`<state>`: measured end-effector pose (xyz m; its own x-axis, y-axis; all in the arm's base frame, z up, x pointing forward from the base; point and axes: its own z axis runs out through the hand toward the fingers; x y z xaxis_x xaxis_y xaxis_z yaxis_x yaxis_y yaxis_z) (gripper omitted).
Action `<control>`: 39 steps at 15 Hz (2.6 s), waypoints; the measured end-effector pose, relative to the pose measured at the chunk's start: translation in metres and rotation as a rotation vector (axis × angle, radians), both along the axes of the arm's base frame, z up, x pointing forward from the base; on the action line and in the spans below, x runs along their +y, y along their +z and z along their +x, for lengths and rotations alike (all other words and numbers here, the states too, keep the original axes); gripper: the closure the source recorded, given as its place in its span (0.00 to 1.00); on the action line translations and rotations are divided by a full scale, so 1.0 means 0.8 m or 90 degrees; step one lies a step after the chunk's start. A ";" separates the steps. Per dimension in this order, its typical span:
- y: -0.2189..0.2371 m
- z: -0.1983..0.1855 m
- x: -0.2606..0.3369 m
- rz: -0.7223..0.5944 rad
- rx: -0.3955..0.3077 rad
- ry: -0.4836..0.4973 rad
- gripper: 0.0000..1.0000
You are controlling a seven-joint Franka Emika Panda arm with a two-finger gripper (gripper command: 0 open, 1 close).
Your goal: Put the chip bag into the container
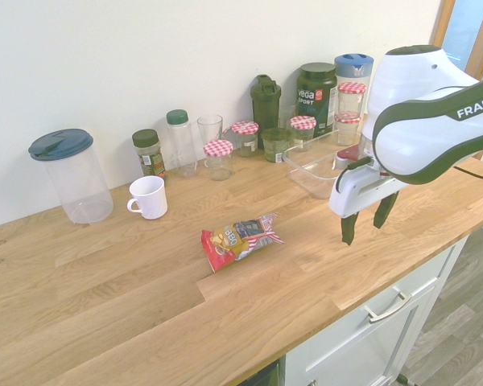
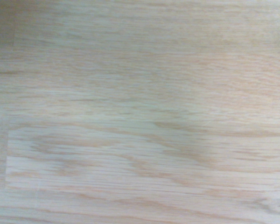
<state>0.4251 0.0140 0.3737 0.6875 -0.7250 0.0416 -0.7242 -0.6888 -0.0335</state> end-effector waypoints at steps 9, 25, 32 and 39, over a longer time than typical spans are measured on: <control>0.030 0.040 0.042 0.039 -0.006 0.020 0.00; 0.010 0.129 0.154 0.145 0.006 0.119 1.00; -0.004 0.134 0.163 0.142 -0.003 0.128 1.00; -0.004 0.144 0.162 0.141 -0.004 0.130 1.00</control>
<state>0.5399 0.1436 0.3702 0.8201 -0.5640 -0.0972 -0.5711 -0.7954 -0.2029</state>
